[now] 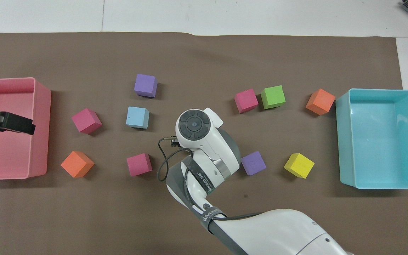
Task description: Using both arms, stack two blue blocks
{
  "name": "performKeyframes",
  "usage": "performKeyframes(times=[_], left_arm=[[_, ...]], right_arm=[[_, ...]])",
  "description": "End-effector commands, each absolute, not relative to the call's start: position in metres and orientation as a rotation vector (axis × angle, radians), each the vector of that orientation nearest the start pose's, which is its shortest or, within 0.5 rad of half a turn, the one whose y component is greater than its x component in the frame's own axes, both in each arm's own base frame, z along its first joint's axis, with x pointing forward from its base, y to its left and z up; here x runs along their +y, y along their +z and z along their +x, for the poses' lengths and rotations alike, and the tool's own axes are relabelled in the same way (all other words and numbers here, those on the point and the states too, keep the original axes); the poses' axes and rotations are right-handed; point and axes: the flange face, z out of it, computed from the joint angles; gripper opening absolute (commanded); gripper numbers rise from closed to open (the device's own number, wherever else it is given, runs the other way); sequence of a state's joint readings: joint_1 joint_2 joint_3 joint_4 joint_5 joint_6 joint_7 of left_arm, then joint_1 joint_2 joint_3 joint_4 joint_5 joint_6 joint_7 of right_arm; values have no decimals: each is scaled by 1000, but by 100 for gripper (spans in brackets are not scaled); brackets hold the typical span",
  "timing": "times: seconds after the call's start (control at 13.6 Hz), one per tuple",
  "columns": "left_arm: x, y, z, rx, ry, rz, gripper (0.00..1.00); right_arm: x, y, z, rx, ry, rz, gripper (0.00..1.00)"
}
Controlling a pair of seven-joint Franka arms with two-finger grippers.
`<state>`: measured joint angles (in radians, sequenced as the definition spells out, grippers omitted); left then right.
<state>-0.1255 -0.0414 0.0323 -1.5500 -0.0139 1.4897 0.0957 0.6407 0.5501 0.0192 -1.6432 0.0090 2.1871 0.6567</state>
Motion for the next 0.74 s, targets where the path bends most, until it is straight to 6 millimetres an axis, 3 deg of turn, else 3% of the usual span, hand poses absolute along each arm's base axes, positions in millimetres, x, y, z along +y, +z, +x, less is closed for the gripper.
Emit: performKeyframes(times=[0.0, 0.37, 0.59, 0.66], left_arm=[[-54, 657, 533, 311, -53, -3142, 100], [-67, 639, 554, 336, -106, -3141, 100], [-107, 600, 564, 353, -121, -3145, 100], [-110, 588, 567, 344, -145, -3146, 100]], right_arm=[[416, 316, 539, -58, -48, -3145, 100], [398, 377, 544, -16, -111, -3124, 100], [372, 413, 554, 65, -125, -3093, 100], [363, 428, 555, 87, -131, -3087, 100]])
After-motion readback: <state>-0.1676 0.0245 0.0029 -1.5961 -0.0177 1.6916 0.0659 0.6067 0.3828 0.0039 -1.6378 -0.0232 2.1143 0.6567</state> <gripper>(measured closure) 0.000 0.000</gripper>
